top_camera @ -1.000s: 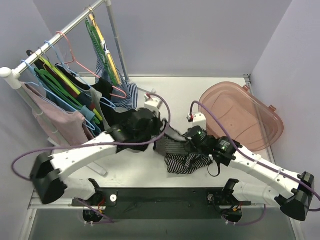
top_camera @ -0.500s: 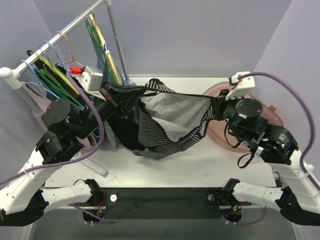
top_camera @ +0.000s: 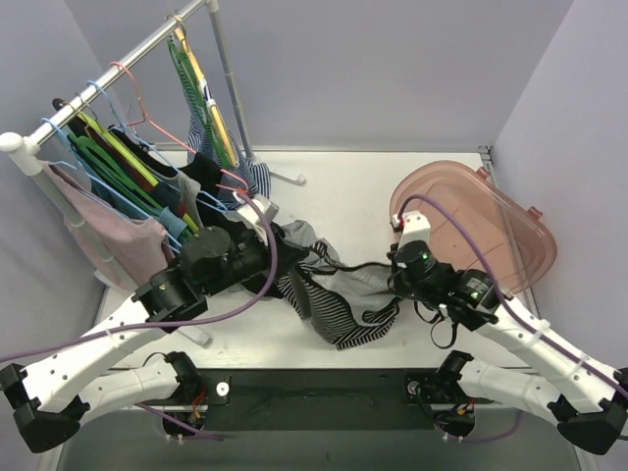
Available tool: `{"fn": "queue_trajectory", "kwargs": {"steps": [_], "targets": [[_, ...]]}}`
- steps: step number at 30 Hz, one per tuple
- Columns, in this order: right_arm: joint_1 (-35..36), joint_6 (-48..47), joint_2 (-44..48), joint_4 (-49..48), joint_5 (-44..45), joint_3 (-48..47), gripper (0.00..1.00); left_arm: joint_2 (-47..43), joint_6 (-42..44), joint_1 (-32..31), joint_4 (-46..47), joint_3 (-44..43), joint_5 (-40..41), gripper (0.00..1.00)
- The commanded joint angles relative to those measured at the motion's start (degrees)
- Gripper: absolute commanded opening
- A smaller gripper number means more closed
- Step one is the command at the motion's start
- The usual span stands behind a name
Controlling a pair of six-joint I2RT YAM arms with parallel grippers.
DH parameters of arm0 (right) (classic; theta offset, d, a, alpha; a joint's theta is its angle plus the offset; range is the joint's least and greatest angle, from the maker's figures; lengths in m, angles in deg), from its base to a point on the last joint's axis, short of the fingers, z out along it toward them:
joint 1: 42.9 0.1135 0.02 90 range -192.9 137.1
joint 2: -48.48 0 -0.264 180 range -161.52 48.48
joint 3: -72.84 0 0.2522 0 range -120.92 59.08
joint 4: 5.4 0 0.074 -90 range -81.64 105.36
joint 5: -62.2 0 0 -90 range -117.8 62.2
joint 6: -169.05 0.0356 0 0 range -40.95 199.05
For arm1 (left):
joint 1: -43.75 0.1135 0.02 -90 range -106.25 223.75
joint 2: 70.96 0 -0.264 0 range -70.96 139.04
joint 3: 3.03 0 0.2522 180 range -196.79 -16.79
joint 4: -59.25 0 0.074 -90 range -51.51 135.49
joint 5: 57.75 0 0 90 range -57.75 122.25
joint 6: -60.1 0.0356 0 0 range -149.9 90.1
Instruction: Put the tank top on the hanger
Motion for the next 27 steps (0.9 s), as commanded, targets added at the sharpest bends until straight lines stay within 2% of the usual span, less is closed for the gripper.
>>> {"fn": "queue_trajectory", "kwargs": {"steps": [1,4,5,7,9,10,11,12,13,14,18,21,24,27], "targets": [[-2.32,7.65,2.73,-0.21,-0.97,8.56,0.00,-0.53,-6.03,-0.53,1.18,8.11,1.00,0.00],[-3.90,7.74,1.68,-1.52,-2.72,12.00,0.00,1.23,-6.65,-1.06,0.04,9.10,1.98,0.11],[-4.08,7.57,0.98,-1.96,-3.43,12.44,0.01,1.93,-6.48,-1.14,-0.32,8.57,3.45,0.27],[-4.26,7.39,-1.39,-3.80,-4.75,13.41,0.03,2.37,-5.60,-1.23,-1.80,7.17,4.17,0.41],[-4.95,7.74,-3.85,-4.60,-5.10,13.15,0.12,2.38,-3.41,-1.14,-3.21,3.57,4.26,0.59],[-5.40,8.00,-4.56,-4.87,-5.19,12.72,0.22,2.20,-2.53,-1.14,-4.44,2.34,4.26,0.63],[-5.83,8.09,-5.17,-4.96,-5.63,12.36,0.37,1.76,-0.87,-1.14,-5.32,1.02,4.09,0.67],[-6.19,8.18,-5.79,-5.13,-5.98,12.01,0.43,1.59,-0.24,-1.06,-6.03,-2.47,4.00,0.73],[-6.36,8.18,-5.80,-5.74,-6.77,11.49,0.54,1.50,1.51,-1.06,-7.51,-4.25,3.56,0.74],[-6.45,8.18,-5.27,-6.18,-7.38,11.39,0.58,1.93,2.31,-1.06,-8.31,-6.53,3.38,0.75],[-6.54,6.52,-2.72,-10.13,-12.65,11.65,0.68,5.36,4.69,-0.27,-13.58,-20.30,2.77,0.79],[-6.54,6.42,-0.26,-12.59,-16.78,12.80,0.70,8.52,3.64,1.05,-15.17,-25.95,3.55,0.80],[-6.63,6.60,1.93,-14.35,-19.42,14.11,0.71,10.72,-0.49,5.52,-15.35,-31.06,5.57,0.82],[-6.63,6.51,3.43,-15.85,-21.36,14.91,0.71,12.21,-5.50,12.72,-15.00,-34.23,5.58,0.84]]}}
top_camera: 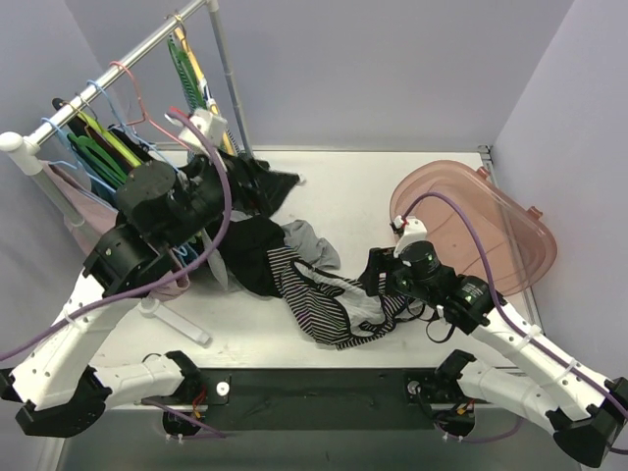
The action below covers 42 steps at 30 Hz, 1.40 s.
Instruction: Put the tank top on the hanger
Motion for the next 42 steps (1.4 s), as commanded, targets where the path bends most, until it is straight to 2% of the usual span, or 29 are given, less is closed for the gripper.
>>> {"fn": "queue_trajectory", "kwargs": {"steps": [1,6,12,14,21,22,26,29,42], "targets": [[-0.14,-0.46,2.16,-4.42,-4.31,1.31,0.71,2.64,-7.29,8.04,-2.08,-5.01,1.97,0.84],[-0.23,0.24,3.13,-7.58,-9.05,2.54,0.71,4.93,-9.94,15.95,-2.16,-7.30,2.67,0.84],[-0.23,1.47,4.01,-8.91,-9.32,3.33,0.71,8.97,-11.09,20.35,-7.87,-12.39,12.24,0.77],[-0.23,1.56,4.36,-8.91,-9.06,3.60,0.71,10.64,-11.09,20.97,-9.36,-13.71,16.10,0.72],[-0.23,2.09,5.07,-8.91,-8.62,4.39,0.71,15.56,-8.80,23.25,-11.75,-18.46,20.42,0.55],[-0.14,2.17,5.33,-8.91,-8.53,4.39,0.71,16.52,-8.80,23.69,-11.92,-18.99,20.69,0.49],[-0.31,2.17,6.21,-8.73,-7.92,5.00,0.71,19.78,-9.06,24.31,-14.28,-21.88,21.92,0.35],[-0.23,2.09,6.91,-8.38,-7.66,5.18,0.71,22.42,-9.07,24.31,-16.40,-24.87,23.94,0.35],[-0.75,2.00,8.67,-8.03,-6.69,5.88,0.71,25.67,-8.28,24.40,-17.99,-26.02,27.99,0.36]]}}
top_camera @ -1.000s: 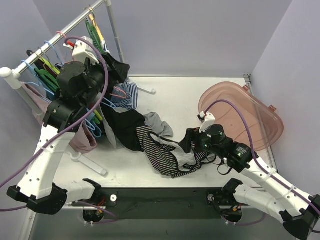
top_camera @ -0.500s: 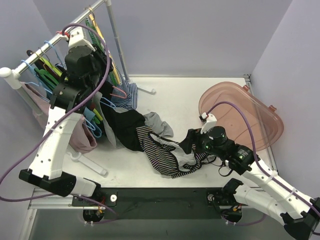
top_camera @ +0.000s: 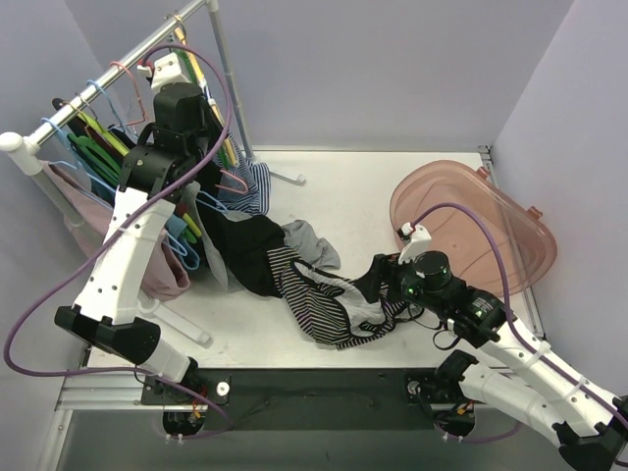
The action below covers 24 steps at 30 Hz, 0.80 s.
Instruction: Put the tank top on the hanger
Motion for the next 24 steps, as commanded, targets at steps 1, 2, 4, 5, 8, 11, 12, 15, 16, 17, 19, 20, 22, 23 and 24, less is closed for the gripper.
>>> {"fn": "queue_trajectory", "kwargs": {"steps": [1,2,4,5,8,11,12,15,16,17,19,20,22,23,24], "targets": [[-0.71,0.16,0.89,-1.06,1.25,0.62,0.71,-0.05,1.32,0.40,-0.35,-2.75,2.50,0.37],[-0.71,0.25,0.89,-1.06,1.25,0.62,0.71,-0.05,1.32,0.49,-0.35,-2.75,2.59,0.37],[-0.80,0.25,0.89,-1.06,1.25,0.62,0.71,0.39,1.41,0.49,-0.26,-2.57,2.86,0.38],[-0.80,0.16,0.98,-1.06,1.25,0.70,0.71,0.56,1.41,0.58,-0.26,-2.57,2.77,0.38],[-0.97,0.25,1.50,-0.88,1.51,0.88,0.71,1.44,1.15,0.66,-0.26,-2.66,2.68,0.39],[-1.24,0.34,2.03,-0.71,1.60,1.23,0.71,1.97,1.06,0.84,-0.44,-3.01,3.03,0.39],[-1.24,0.34,2.29,-0.71,1.77,1.41,0.71,2.23,1.06,0.84,-0.53,-3.10,3.38,0.39],[-1.41,0.43,3.00,-0.53,1.95,1.76,0.71,3.28,0.97,0.84,-1.75,-4.41,5.05,0.38],[-1.50,0.43,3.26,-0.44,1.95,1.76,0.71,3.55,0.88,0.84,-2.19,-4.68,6.01,0.37],[-1.41,0.43,3.35,-0.44,1.95,1.93,0.71,3.73,0.88,0.84,-2.81,-5.03,6.37,0.35],[-1.59,0.43,3.61,-0.27,2.12,1.94,0.71,3.82,0.88,0.84,-3.08,-4.86,6.81,0.33],[-1.68,0.51,3.70,-0.27,2.13,2.11,0.71,3.82,1.06,0.84,-2.81,-4.59,7.07,0.33],[-1.76,0.51,3.79,-0.18,2.04,2.11,0.71,3.90,1.32,0.84,-2.81,-4.68,7.51,0.33],[-1.76,0.43,3.88,-0.18,2.21,2.02,0.71,4.08,1.50,0.84,-2.90,-4.85,8.21,0.33],[-1.85,0.51,3.96,-0.09,2.13,2.11,0.71,4.17,1.67,0.84,-2.99,-5.03,8.57,0.33]]}}
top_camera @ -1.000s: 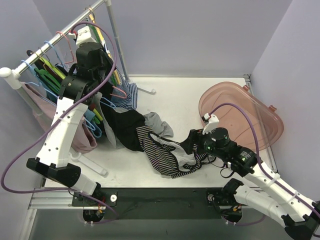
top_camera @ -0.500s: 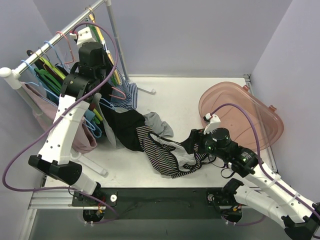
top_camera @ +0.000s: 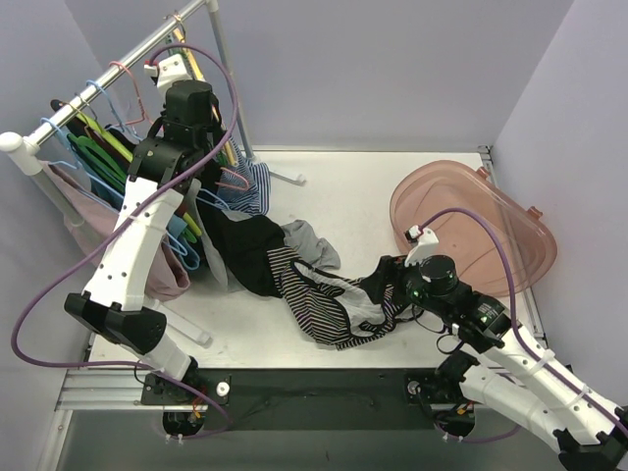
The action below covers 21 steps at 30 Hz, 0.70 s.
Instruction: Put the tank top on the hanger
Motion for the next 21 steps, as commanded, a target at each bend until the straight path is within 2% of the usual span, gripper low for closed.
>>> {"fn": "queue_trajectory", "kwargs": {"steps": [1,16,20,21], "targets": [[-0.54,0.49,0.80,-0.53,1.29,0.10,0.71,0.21,1.32,0.53,-0.60,-2.78,3.56,0.33],[-1.33,0.49,2.38,0.35,1.38,0.28,0.71,1.79,4.31,0.89,1.15,-1.55,9.19,0.33],[-1.68,0.40,3.17,0.79,1.56,0.36,0.71,2.67,5.19,0.97,1.68,-2.07,9.89,0.31],[-1.77,0.23,3.26,1.05,1.65,0.36,0.71,2.76,5.19,0.97,1.85,-2.25,9.89,0.27]]}}
